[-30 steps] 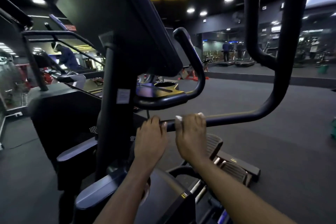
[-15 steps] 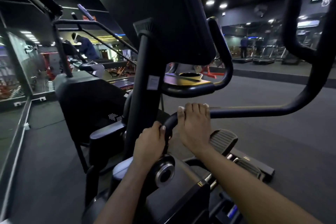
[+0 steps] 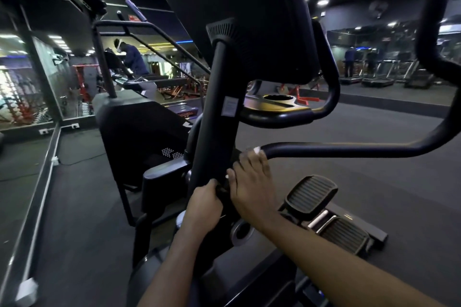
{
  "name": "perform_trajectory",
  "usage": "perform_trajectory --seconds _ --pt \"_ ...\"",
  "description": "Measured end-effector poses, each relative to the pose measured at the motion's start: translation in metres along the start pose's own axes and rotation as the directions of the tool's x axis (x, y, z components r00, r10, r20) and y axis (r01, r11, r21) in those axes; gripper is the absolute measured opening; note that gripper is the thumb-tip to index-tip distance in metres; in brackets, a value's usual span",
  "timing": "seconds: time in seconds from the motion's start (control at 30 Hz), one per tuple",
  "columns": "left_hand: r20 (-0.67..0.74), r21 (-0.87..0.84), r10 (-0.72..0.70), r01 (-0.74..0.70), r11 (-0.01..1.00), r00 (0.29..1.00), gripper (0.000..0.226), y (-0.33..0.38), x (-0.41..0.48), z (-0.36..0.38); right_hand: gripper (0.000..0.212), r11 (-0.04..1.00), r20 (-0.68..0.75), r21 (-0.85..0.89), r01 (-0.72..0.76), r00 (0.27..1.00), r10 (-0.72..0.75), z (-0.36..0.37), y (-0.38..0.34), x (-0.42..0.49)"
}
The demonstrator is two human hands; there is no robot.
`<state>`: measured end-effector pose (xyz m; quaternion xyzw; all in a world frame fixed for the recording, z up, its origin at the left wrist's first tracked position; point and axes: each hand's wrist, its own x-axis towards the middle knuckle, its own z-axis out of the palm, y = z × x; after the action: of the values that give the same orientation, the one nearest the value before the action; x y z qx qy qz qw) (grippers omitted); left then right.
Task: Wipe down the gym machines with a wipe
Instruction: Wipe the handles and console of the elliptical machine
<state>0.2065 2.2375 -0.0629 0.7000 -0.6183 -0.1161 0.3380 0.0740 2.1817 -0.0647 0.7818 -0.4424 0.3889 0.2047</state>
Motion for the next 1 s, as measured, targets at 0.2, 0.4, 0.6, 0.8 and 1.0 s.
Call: perform_trajectory --seconds 0.2,0.4,0.6,0.8,1.0 --pt "-0.019 0.084 0.055 -0.053 0.995 0.998 0.031 -0.002 0.001 0.010 0.044 0.915 -0.205 0.191 -0.357 0.897 0.392 -0.009 0.036 0.012" --pt "0.030 0.111 0.069 -0.072 0.991 0.997 0.026 0.000 0.006 0.011 0.065 0.654 0.074 0.719 -0.237 0.961 0.266 0.021 -0.019 -0.056" --pt "0.030 0.092 0.073 -0.076 0.993 0.997 0.047 -0.002 0.003 0.008 0.046 -0.324 0.512 0.858 -0.398 0.629 0.584 0.014 -0.020 -0.012" --pt "0.024 0.066 0.124 -0.125 0.990 0.992 0.035 0.006 -0.002 0.011 0.033 -0.345 0.558 0.829 -0.441 0.602 0.571 -0.009 -0.031 0.000" --pt "0.014 -0.054 0.148 -0.147 0.988 0.989 0.026 0.015 0.003 0.013 0.050 -0.550 0.513 0.829 -0.103 0.533 0.673 -0.023 0.020 0.019"
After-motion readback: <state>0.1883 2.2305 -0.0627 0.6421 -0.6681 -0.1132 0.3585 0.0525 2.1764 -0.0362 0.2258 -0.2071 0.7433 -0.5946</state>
